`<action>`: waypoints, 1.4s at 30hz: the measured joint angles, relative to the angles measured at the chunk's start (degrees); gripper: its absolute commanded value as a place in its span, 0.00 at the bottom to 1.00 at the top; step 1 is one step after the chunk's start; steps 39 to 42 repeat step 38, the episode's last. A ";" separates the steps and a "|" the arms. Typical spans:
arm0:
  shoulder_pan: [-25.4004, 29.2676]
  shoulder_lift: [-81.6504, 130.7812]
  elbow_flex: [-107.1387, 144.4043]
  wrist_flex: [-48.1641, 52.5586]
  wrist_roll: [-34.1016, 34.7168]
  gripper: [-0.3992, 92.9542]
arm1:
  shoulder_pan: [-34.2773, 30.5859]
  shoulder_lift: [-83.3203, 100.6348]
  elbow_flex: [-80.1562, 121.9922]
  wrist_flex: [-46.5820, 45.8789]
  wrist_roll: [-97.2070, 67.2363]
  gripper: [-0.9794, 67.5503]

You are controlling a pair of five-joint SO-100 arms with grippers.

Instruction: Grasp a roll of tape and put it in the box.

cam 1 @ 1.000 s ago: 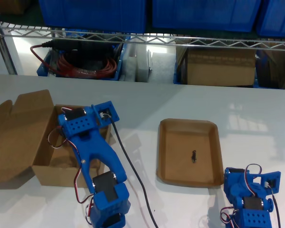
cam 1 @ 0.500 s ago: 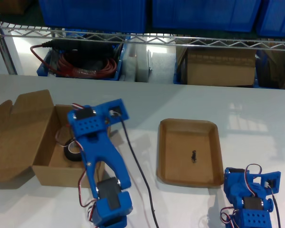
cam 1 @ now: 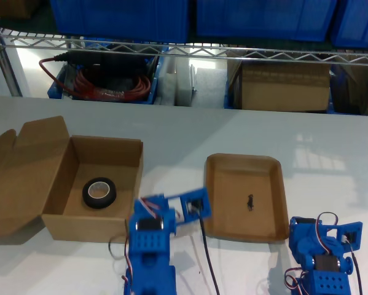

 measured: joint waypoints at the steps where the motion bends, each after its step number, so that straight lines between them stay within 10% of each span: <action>1: 0.18 3.87 3.78 -0.09 -0.62 0.00 | 0.00 0.00 0.00 0.00 0.00 0.02; 42: 0.88 27.25 14.77 3.69 -1.14 0.00 | 0.00 0.00 0.00 0.00 0.00 0.02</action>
